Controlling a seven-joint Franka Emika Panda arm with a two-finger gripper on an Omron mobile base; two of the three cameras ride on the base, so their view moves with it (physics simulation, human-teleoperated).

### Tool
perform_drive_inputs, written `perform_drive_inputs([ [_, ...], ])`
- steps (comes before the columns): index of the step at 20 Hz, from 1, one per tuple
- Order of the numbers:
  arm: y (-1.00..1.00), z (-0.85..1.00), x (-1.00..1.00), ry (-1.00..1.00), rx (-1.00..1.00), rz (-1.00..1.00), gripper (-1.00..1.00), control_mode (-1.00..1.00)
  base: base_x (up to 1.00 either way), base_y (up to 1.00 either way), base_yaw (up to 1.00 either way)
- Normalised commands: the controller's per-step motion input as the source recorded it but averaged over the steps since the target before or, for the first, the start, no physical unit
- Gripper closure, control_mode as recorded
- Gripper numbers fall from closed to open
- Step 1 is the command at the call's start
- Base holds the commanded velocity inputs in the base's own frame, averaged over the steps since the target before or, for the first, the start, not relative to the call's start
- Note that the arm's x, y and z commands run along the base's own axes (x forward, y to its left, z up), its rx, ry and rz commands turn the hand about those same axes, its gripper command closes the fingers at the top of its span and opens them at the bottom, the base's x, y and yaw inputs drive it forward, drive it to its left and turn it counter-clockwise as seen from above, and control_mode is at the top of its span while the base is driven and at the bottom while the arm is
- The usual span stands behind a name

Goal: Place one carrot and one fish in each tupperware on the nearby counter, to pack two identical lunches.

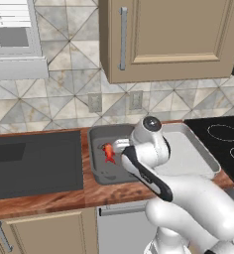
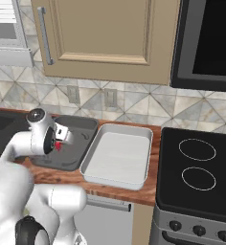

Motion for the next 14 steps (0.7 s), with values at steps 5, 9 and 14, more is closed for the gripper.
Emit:
perform_drive_inputs([
  [5, -0.25, 0.83, -0.98, 0.00, -0.10, -0.01, -1.00, -1.00, 0.00, 0.00, 0.00],
  [9, -0.28, 0.89, -0.78, -0.02, -0.09, 0.00, -1.00, -1.00, 0.00, 0.00, 0.00],
  [14, -0.33, 0.92, -0.64, 0.00, -0.09, 0.00, -1.00, -1.00, 0.00, 0.00, 0.00],
])
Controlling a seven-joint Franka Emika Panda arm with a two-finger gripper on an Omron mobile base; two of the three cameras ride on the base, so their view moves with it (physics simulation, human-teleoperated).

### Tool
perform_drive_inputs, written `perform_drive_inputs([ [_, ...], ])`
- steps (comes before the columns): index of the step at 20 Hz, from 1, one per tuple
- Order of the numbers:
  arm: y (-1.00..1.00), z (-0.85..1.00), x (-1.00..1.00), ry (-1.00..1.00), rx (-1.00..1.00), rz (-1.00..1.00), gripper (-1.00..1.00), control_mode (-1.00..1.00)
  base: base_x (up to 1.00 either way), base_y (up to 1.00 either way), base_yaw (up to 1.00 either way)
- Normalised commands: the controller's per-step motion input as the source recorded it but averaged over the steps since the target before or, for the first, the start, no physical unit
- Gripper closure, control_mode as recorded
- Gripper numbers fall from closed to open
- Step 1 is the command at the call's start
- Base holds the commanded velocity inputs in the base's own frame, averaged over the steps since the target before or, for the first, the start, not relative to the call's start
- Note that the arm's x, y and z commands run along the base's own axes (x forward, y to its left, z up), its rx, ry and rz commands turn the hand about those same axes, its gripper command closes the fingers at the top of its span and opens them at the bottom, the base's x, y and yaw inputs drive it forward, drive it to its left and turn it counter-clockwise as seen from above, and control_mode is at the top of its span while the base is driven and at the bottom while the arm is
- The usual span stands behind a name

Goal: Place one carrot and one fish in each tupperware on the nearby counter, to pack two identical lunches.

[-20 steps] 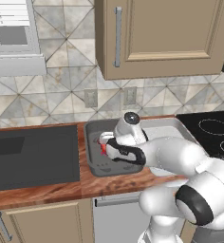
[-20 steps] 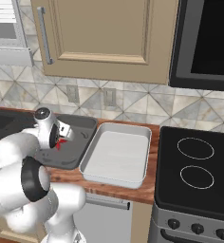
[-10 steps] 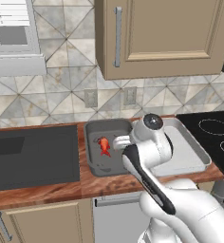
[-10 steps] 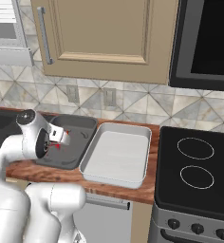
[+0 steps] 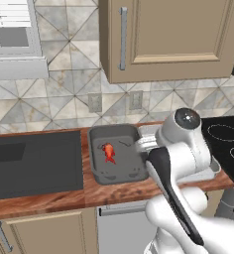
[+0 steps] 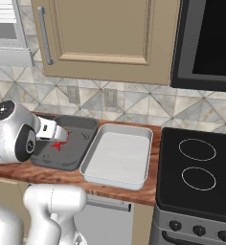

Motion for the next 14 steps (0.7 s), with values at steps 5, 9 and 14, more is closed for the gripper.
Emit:
perform_drive_inputs([
  [5, -0.34, 0.70, -0.73, 0.00, -0.06, 0.00, -1.00, -1.00, 0.00, 0.00, 0.00],
  [9, -0.76, 0.11, -0.77, -0.06, 0.00, 0.00, -1.00, -1.00, 0.00, 0.00, 0.00],
  [14, -0.54, 0.00, -0.52, -0.05, 0.00, 0.00, -1.00, 1.00, -0.36, -0.32, 0.00],
])
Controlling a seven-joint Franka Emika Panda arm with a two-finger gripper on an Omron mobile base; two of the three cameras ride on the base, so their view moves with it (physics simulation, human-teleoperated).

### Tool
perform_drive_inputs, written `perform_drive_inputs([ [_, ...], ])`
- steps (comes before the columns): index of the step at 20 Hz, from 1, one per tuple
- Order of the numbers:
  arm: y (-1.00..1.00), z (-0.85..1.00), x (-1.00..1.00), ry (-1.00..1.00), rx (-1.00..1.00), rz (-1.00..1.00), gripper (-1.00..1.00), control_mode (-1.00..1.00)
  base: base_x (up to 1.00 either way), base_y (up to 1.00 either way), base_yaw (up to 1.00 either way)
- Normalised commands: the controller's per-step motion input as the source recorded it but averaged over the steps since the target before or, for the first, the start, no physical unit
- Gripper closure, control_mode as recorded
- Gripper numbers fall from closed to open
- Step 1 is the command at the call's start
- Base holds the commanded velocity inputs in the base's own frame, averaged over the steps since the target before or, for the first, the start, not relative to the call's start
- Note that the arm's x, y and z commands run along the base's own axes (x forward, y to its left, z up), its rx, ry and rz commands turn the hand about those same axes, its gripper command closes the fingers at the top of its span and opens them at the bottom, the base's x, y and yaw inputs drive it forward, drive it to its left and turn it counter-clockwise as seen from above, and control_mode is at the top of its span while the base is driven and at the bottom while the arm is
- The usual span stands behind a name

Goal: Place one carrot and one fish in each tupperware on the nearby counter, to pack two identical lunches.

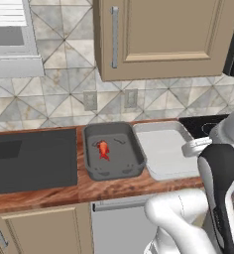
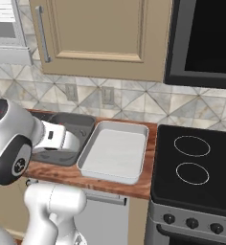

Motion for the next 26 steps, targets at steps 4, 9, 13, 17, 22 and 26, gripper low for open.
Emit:
perform_drive_inputs([
  [4, 0.00, 0.00, 0.00, 0.00, 0.00, 0.00, -1.00, 1.00, -0.78, -0.59, 0.00],
  [9, 0.00, 0.00, 0.00, 0.00, 0.00, 0.00, -1.00, 1.00, -0.49, -0.70, 0.00],
  [13, 0.00, 0.00, 0.00, 0.00, 0.00, 0.00, -1.00, 1.00, -0.31, -0.86, 0.00],
  [17, 0.00, 0.00, 0.00, 0.00, 0.00, 0.00, -1.00, 1.00, -0.22, -0.94, 0.00],
  [22, 0.00, 0.00, 0.00, 0.00, 0.00, 0.00, -1.00, 1.00, -0.25, -0.56, 0.00],
  [26, 0.00, 0.00, 0.00, 0.00, 0.00, 0.00, -1.00, 1.00, -0.66, -0.16, 0.00],
])
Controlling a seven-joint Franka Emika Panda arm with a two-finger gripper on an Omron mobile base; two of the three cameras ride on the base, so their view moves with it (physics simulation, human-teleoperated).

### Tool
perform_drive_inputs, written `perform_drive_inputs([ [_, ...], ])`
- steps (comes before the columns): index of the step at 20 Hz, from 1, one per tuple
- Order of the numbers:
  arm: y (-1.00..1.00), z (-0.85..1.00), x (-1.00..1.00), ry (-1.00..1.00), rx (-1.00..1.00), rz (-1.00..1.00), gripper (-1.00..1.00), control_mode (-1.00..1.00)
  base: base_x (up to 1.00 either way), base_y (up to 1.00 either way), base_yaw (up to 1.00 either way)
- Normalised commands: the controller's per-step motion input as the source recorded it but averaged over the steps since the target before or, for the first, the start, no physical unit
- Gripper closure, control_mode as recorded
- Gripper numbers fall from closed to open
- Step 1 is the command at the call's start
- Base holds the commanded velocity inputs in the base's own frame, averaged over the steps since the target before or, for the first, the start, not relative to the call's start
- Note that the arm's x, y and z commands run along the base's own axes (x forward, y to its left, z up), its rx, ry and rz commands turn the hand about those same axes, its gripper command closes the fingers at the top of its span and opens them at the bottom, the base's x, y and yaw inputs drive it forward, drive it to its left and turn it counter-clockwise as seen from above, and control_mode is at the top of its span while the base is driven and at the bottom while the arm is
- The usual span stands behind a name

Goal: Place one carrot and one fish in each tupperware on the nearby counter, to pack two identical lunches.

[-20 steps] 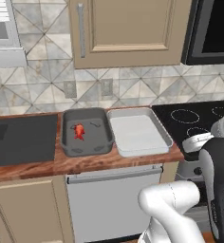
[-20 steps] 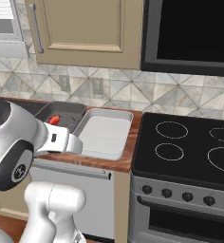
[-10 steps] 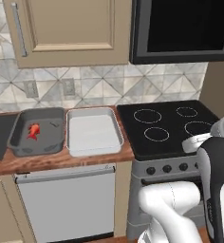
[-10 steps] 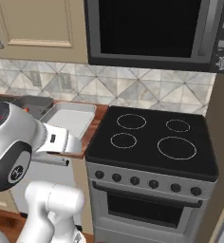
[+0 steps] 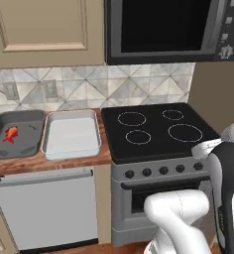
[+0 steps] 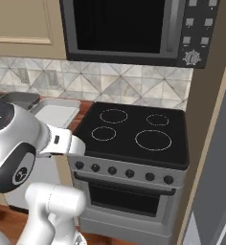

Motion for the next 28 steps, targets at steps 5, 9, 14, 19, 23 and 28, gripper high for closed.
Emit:
perform_drive_inputs([
  [5, 0.00, 0.00, 0.00, 0.00, 0.00, 0.00, -1.00, 1.00, -1.00, 0.00, 0.00],
  [9, 0.00, 0.00, 0.00, 0.00, 0.00, 0.00, -1.00, 1.00, -0.88, -0.33, 0.00],
  [14, 0.00, 0.00, 0.00, 0.00, 0.00, 0.00, -1.00, 1.00, -0.33, -0.65, 0.00],
  [19, 0.00, 0.00, 0.00, 0.00, 0.00, 0.00, -1.00, 1.00, -0.15, -0.70, 0.00],
  [23, 0.00, 0.00, 0.00, 0.00, 0.00, 0.00, -1.00, 1.00, -0.09, -0.67, 0.00],
  [28, 0.00, 0.00, 0.00, 0.00, 0.00, 0.00, -1.00, 1.00, -0.01, -0.65, 0.00],
])
